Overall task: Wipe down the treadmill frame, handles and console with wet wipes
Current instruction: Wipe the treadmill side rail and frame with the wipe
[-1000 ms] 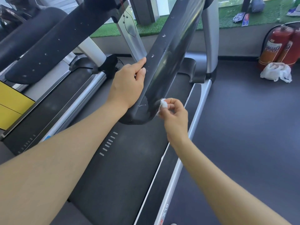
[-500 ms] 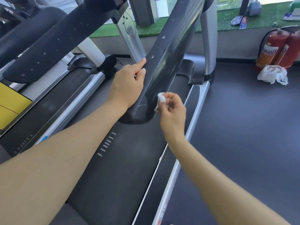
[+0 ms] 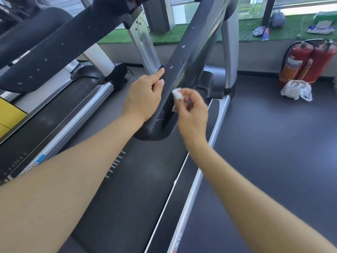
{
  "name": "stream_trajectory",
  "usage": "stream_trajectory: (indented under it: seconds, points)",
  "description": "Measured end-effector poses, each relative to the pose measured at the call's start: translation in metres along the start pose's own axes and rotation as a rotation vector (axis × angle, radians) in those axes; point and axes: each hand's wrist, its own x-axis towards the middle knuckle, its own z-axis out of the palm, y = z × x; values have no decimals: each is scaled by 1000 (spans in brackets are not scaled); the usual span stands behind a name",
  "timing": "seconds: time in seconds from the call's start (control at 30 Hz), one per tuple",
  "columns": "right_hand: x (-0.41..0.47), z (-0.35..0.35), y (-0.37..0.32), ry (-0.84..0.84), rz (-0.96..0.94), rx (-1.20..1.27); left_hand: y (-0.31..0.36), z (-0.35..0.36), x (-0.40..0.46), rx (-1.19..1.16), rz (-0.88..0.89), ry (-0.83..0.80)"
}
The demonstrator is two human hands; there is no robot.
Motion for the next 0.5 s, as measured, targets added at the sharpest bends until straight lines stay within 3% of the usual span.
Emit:
stream_trajectory:
  seconds: [0.1,0.3,0.5]
  points:
    - [16,0,-5,14,1,-40,-2,1,0,-32,-4,-10]
    - [-75,-1,-8,-145,-29,15,-5,1,3,-94,-5,-24]
    - [-3,-1,-20,-29,2,-52,-2,-1,0,-184,-23,-41]
